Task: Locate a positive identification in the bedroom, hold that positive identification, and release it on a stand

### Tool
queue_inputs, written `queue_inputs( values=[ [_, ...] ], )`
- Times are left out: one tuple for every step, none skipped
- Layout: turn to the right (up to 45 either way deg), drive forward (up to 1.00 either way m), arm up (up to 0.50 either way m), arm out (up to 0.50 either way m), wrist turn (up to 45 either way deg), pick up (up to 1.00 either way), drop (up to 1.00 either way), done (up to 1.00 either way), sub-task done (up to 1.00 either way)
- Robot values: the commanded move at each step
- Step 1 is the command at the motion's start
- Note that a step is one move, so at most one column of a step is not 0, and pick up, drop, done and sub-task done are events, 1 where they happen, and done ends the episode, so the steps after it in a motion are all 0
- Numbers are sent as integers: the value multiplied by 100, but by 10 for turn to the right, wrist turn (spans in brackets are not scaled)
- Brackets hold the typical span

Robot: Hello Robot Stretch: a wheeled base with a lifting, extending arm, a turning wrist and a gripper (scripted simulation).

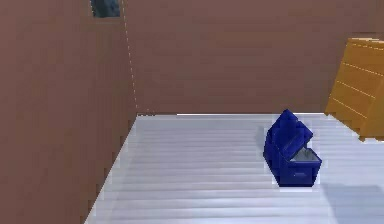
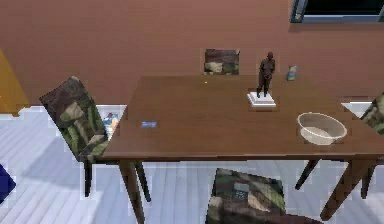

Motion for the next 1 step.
queue_inputs(
  values=[
    [-90,0,0,0,0,0,0,0,0]
  ],
)
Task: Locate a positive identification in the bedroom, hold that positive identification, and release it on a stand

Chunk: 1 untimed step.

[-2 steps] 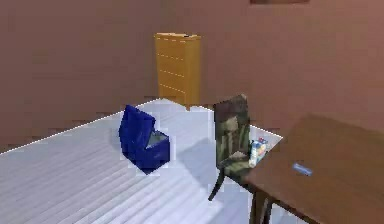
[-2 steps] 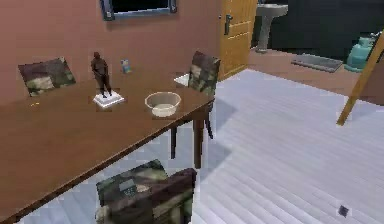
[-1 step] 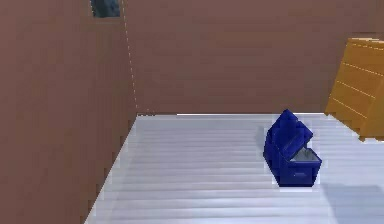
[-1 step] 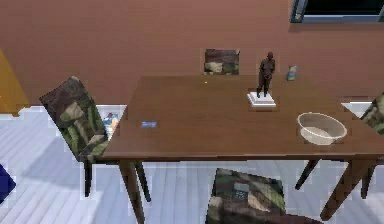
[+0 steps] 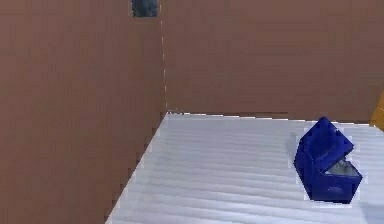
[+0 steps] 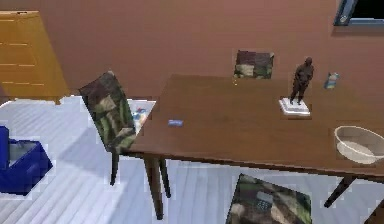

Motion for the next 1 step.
queue_inputs(
  values=[
    [-30,0,0,0,0,0,0,0,0]
  ],
)
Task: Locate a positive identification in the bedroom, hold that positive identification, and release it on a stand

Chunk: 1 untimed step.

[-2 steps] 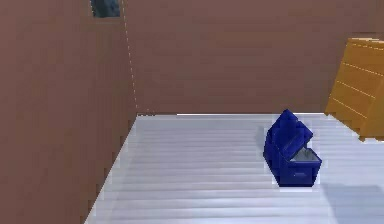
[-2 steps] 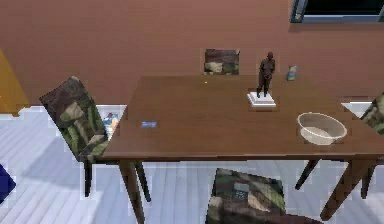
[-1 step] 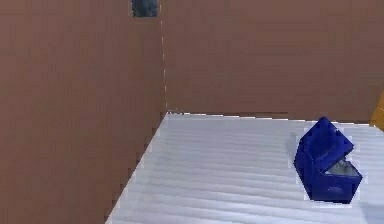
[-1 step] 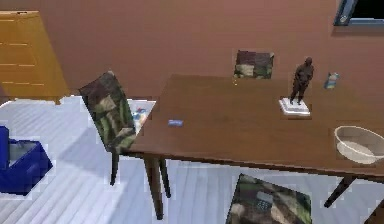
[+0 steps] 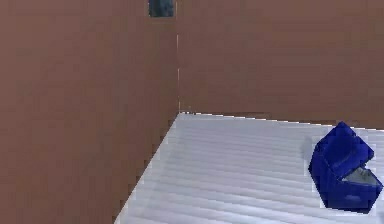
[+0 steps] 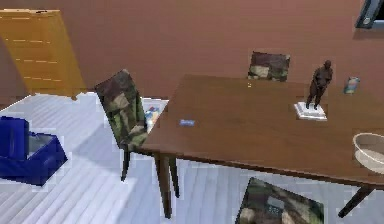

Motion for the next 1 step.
queue_inputs(
  values=[
    [450,0,0,0,0,0,0,0,0]
  ],
)
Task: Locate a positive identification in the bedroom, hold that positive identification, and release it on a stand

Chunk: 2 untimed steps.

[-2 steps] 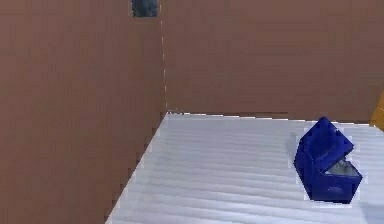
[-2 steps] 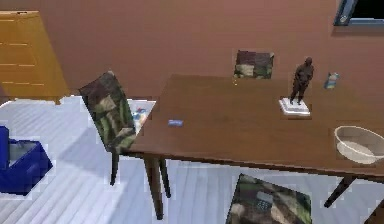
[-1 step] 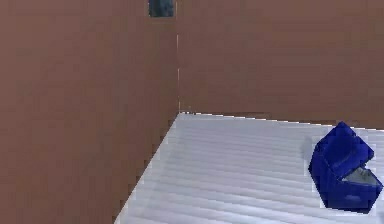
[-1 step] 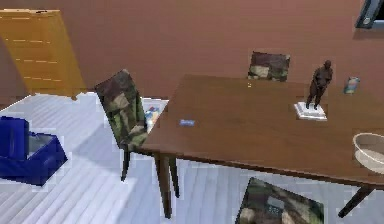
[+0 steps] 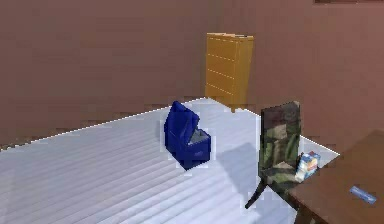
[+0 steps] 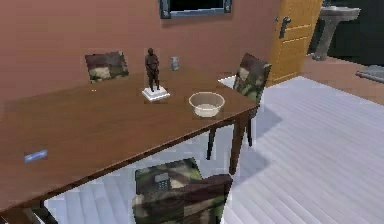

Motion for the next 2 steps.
queue_inputs(
  values=[
    [120,0,0,0,0,0,0,0,0],
    [0,65,0,0,0,0,0,0,0]
  ],
)
